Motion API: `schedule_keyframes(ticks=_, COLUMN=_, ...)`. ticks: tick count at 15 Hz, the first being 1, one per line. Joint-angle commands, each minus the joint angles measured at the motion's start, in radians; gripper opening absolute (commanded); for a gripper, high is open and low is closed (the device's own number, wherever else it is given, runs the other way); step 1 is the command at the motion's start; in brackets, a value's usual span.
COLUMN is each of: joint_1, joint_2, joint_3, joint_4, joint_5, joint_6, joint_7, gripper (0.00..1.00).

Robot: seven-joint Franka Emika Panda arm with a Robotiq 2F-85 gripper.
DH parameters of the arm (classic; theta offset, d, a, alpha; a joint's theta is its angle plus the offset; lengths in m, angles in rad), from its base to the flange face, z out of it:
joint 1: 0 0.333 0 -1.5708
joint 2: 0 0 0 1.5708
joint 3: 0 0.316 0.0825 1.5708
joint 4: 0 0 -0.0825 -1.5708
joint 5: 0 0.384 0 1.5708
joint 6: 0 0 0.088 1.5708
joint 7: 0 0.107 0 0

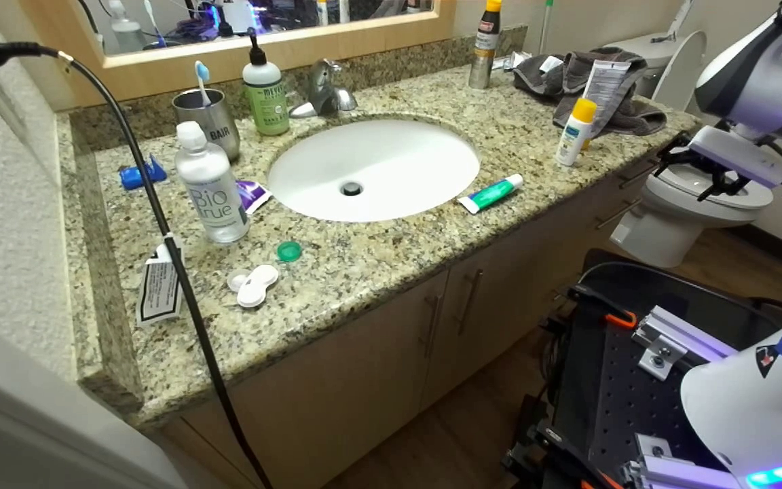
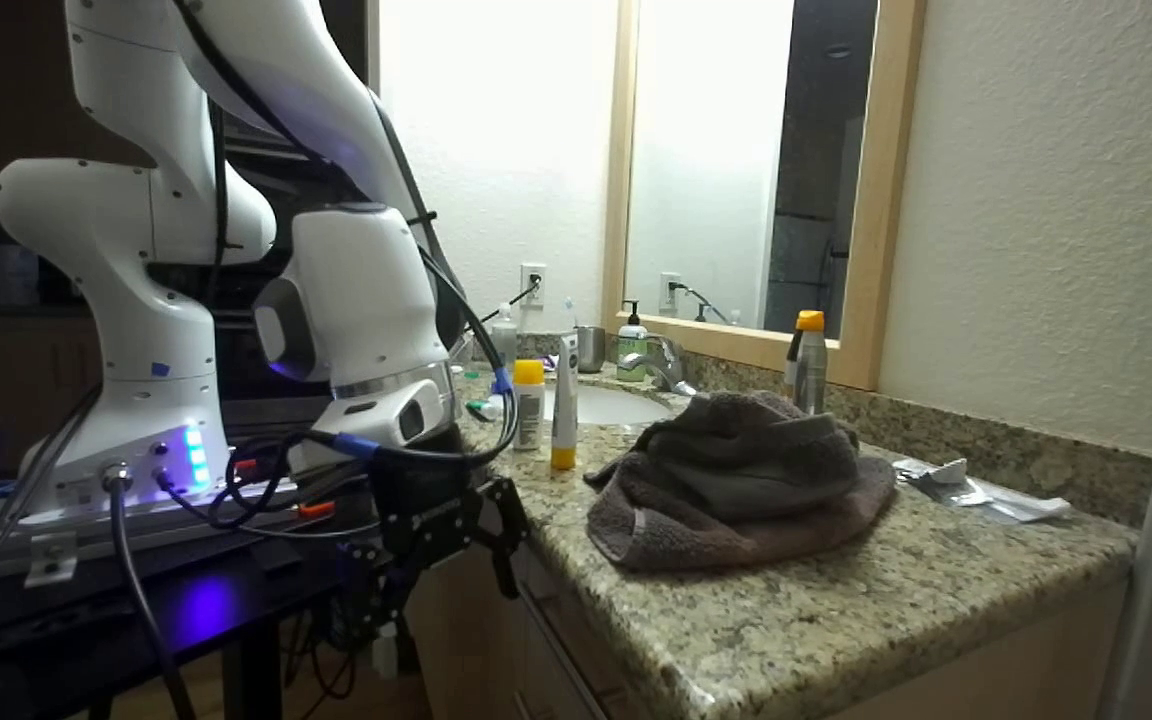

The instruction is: Close the upper drawer

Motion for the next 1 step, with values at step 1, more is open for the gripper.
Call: schedule_keyframes(ticks=1, joint_1=-0.051, joint_2=-0.013, joint_3=0.054, joint_4=0.006, joint_5=0.047, joint_6=-0.014, joint_7=-0.059, gripper=1.0)
